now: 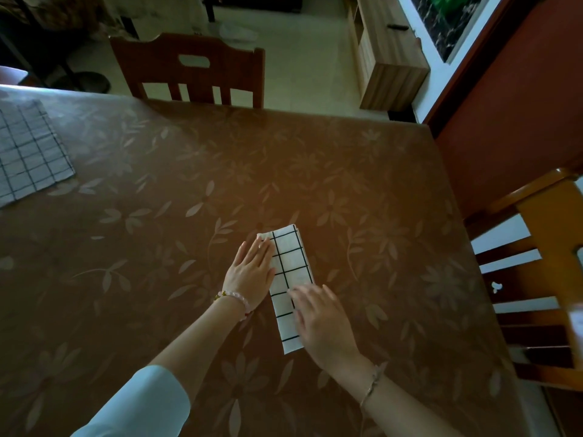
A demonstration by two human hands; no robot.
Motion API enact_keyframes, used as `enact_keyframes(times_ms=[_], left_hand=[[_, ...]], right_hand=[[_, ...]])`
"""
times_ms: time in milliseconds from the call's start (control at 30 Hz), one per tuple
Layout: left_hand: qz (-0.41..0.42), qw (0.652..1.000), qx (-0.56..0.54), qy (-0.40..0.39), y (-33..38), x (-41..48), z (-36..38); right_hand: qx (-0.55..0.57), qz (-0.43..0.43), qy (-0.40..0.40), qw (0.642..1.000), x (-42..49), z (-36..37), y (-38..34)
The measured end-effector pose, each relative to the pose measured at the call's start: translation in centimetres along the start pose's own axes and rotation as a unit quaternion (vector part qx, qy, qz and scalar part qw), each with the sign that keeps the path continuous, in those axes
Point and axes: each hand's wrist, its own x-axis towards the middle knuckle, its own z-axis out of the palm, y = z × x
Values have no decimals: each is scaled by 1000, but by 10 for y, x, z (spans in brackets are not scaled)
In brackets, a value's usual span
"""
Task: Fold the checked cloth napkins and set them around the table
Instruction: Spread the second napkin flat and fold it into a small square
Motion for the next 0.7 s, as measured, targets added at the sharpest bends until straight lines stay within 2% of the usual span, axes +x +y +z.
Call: enact_keyframes(times_ms=[133,233,400,500,600,700], left_hand=[[3,999,-29,-35,-2,-1,0],[1,999,-19,-51,-6,1,-1],[-28,995,-4,-96,-7,8,-8],[-38,996,-50,-60,10,-5,-18],[-9,995,-95,-16,34,-39,-14],[0,994,-110,-18,48,-67,-5]], right_hand=[[-47,4,-103,994,-24,18,4],[-54,16,-140,988,-31,23,9],[-48,25,-154,987,-31,22,8],[-26,34,-167,985,-29,22,9],[14,32,-140,989,-30,20,15],[30,28,-120,992,-31,11,21]])
